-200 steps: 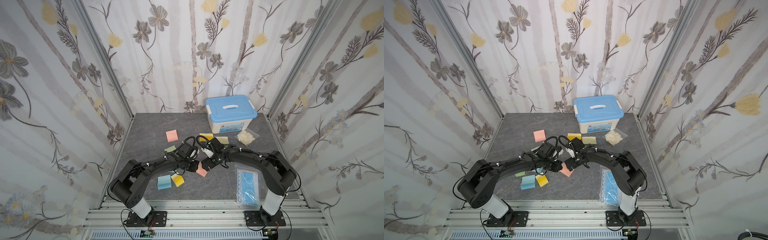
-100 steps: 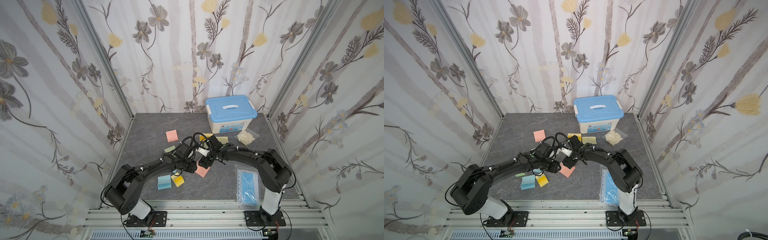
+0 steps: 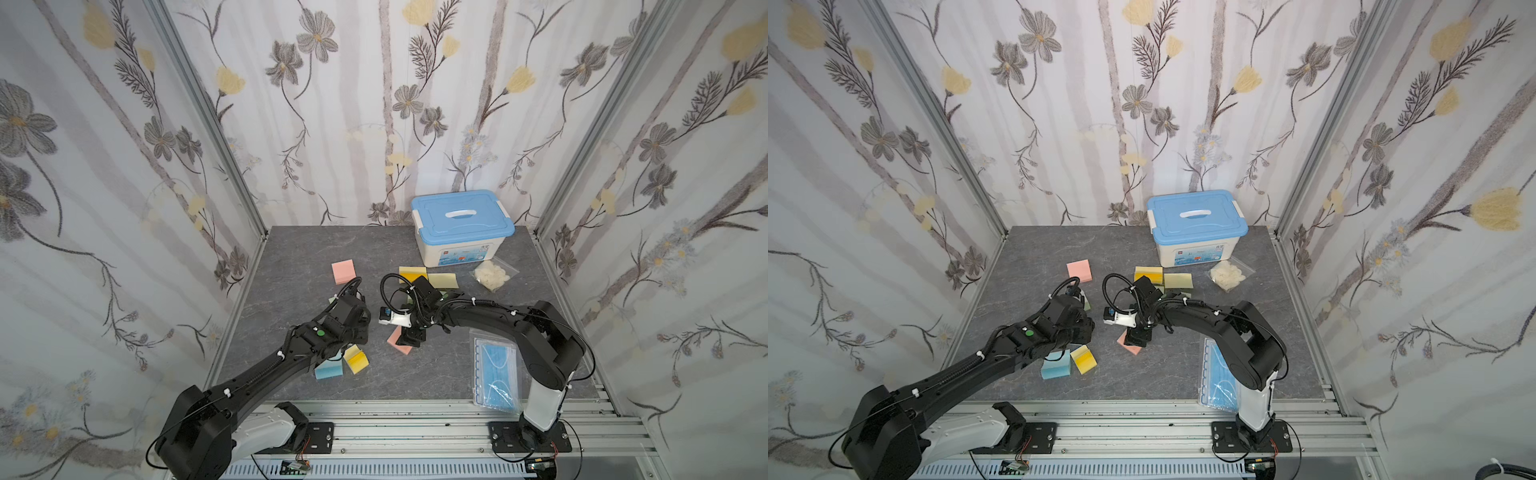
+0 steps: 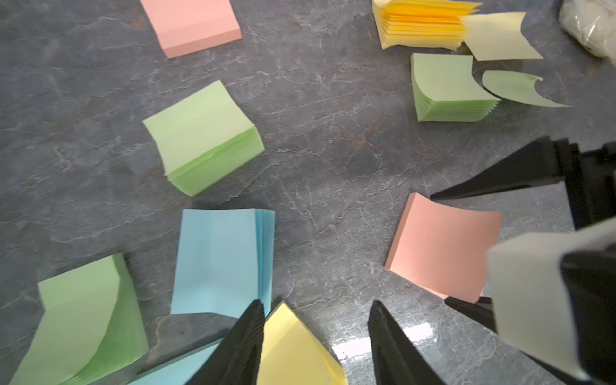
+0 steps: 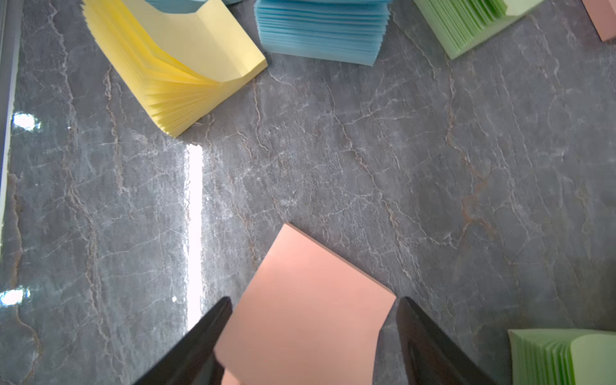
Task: Tear off pages from different memo pads
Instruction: Pick up the memo pad from the center of the board.
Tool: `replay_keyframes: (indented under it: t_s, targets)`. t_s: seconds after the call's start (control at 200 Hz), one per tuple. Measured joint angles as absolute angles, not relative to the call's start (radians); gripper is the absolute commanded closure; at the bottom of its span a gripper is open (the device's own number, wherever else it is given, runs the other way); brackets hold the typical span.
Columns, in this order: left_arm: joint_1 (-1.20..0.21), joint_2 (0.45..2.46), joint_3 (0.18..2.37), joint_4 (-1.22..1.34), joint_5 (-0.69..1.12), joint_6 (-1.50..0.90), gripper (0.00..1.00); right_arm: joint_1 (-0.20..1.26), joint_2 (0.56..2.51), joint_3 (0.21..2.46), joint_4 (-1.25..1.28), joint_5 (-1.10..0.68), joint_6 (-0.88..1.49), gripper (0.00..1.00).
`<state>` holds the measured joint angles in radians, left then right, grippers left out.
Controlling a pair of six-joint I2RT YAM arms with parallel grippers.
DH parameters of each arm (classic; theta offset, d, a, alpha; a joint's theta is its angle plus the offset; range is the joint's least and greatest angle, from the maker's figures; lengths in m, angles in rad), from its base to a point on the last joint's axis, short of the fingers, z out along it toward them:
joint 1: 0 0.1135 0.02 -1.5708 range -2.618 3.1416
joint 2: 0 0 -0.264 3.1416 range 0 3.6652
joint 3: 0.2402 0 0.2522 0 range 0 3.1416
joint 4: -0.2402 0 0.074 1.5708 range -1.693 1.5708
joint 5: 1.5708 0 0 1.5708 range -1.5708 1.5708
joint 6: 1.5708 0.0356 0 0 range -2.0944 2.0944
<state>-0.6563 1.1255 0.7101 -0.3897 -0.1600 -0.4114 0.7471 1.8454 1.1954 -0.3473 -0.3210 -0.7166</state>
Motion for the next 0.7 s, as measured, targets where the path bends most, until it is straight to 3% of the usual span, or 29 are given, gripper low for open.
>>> replay_keyframes:
  t_s: [0.15, 0.54, 0.644, 0.699]
  targets:
    - [-0.651, 1.052, 0.675, -0.389, -0.213, -0.425, 0.44, 0.762, 1.879, 1.246, -0.39, -0.245, -0.83, 0.31]
    - [-0.649, 1.03, 0.638, -0.369, -0.226, -0.427, 0.44, 0.761, 1.884, 1.272, -0.441, -0.13, -1.003, 0.62]
    - [-0.648, 1.002, 0.623, -0.36, -0.236, -0.427, 0.44, 0.761, 1.884, 1.272, -0.447, -0.133, -1.042, 0.75]
    - [-0.647, 0.989, 0.614, -0.355, -0.24, -0.427, 0.44, 0.761, 1.884, 1.272, -0.456, -0.14, -1.059, 0.9]
